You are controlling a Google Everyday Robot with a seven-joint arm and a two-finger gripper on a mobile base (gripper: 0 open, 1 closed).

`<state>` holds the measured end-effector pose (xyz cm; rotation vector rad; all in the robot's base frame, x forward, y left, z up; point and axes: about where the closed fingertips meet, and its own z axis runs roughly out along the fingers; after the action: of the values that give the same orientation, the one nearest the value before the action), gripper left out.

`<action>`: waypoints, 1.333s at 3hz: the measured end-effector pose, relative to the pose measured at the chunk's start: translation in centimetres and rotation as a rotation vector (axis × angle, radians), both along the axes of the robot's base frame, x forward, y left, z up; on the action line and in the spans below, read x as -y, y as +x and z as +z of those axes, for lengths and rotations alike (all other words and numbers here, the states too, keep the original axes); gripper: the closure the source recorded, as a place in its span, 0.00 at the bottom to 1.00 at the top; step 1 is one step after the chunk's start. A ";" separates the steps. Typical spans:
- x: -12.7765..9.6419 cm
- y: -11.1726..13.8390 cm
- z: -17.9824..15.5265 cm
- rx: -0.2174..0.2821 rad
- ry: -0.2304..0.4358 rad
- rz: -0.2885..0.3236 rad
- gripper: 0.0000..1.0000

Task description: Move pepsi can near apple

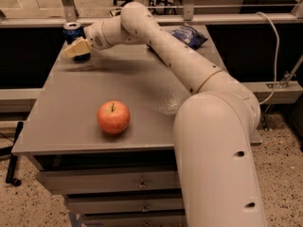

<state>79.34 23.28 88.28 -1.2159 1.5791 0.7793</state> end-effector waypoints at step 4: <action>15.7 -9.6 5.0 0.007 0.133 0.062 1.00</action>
Offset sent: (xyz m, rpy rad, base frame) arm -0.0229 -0.0456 0.0356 0.0596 -0.0016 0.0457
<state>69.73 7.57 93.31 -1.1740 1.4650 0.9045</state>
